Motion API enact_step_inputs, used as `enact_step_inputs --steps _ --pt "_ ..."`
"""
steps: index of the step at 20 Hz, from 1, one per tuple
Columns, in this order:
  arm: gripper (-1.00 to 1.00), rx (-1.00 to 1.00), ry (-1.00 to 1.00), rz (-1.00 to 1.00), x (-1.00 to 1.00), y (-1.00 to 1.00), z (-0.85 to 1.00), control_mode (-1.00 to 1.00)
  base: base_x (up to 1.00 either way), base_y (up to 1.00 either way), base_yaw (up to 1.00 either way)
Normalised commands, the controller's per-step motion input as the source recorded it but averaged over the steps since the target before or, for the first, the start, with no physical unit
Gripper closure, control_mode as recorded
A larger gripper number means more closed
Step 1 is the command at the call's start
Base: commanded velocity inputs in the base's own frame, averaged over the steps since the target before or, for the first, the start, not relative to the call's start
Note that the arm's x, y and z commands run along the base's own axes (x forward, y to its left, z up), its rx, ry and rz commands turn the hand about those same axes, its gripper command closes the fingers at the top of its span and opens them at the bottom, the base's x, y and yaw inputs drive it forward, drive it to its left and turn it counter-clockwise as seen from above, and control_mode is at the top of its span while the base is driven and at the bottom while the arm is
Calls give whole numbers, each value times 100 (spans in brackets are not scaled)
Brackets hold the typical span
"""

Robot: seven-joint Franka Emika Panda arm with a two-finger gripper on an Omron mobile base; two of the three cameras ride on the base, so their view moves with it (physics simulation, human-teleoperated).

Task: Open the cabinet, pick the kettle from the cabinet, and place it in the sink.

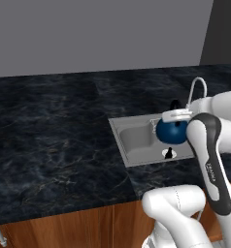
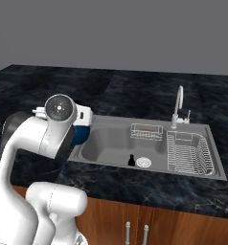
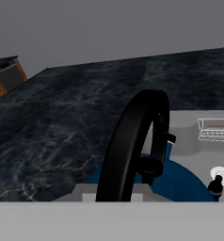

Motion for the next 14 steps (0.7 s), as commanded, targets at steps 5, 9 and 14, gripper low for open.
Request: enact_step_inputs --steps 5,9,14 --pt "100 -3 21 5 40 -10 -16 -100 0 0 0" --pt "100 -3 14 6 37 -7 -22 -100 0 0 0" --pt "100 0 0 9 30 -11 -29 -100 0 0 0"
